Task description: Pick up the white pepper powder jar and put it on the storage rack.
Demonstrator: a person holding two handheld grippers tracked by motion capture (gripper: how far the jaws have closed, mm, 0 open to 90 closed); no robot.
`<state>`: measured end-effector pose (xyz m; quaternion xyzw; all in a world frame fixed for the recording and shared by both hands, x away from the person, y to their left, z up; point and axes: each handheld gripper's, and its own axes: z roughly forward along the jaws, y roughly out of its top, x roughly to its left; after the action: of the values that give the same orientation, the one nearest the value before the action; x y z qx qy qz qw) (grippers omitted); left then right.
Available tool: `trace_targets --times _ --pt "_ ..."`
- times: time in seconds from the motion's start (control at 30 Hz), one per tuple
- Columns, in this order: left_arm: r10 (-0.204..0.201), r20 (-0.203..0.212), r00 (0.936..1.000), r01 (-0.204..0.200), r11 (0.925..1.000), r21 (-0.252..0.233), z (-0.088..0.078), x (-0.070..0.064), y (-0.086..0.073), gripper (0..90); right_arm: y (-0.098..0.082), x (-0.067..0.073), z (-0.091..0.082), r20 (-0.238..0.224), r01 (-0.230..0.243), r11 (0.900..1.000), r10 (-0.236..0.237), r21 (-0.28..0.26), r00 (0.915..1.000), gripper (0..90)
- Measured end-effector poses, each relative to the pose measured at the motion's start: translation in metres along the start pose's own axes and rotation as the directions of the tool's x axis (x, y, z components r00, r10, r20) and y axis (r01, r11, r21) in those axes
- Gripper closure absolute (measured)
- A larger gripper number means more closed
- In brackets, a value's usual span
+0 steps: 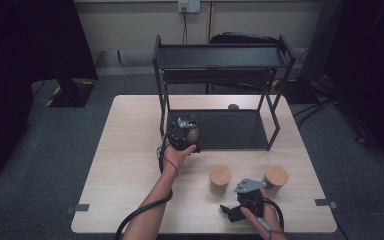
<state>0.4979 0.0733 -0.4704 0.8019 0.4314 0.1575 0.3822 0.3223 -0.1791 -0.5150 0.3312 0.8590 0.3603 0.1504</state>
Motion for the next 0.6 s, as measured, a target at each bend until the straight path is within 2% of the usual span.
trace_targets --times 0.33,0.6 --pt "0.018 0.026 0.9995 -0.018 0.9998 0.008 -0.003 -0.003 -0.008 6.7 0.000 0.000 0.000 0.000 0.000 1.000 0.000 0.000 1.0000 0.0" --pt "0.017 0.041 0.9990 -0.017 0.9998 0.008 -0.009 -0.002 -0.013 6.6 0.000 0.000 0.000 0.000 0.000 1.000 0.000 0.000 1.0000 0.0"
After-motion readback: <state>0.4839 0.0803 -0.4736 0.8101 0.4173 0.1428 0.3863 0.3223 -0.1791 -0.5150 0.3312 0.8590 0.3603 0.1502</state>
